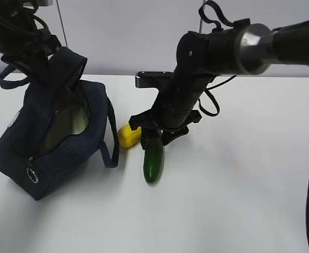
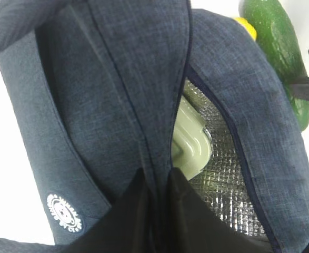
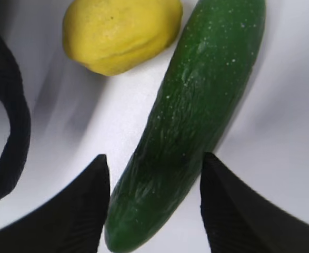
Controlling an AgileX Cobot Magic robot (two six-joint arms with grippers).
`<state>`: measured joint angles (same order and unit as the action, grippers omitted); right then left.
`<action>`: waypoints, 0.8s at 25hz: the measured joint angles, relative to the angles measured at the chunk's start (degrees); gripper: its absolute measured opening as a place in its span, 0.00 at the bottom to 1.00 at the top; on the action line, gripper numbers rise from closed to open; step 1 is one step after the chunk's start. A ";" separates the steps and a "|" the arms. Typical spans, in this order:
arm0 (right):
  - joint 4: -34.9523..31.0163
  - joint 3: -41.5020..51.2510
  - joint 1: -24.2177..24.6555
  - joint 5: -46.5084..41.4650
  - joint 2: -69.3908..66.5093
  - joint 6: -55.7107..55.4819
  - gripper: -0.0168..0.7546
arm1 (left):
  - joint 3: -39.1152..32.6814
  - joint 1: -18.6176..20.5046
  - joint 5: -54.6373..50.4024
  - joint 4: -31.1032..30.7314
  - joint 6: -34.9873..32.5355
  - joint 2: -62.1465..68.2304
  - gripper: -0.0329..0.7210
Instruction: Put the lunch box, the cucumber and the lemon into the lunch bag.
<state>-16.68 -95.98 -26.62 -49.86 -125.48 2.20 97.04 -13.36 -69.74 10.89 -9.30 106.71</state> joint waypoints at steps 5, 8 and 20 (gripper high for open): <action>0.01 0.00 -0.21 1.23 -1.73 -2.20 0.56 | 0.00 0.00 0.00 0.00 -0.29 0.00 0.11; 0.01 0.00 -0.21 2.40 -2.45 -2.52 0.56 | 0.00 0.00 0.00 0.00 -0.51 0.00 0.11; -1.45 -0.48 -0.21 2.82 -5.40 -3.47 0.47 | 0.00 0.00 0.02 0.00 -0.78 0.00 0.12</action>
<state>-18.13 -96.46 -26.83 -47.05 -130.88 -1.27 97.04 -13.36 -69.72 10.89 -10.09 106.71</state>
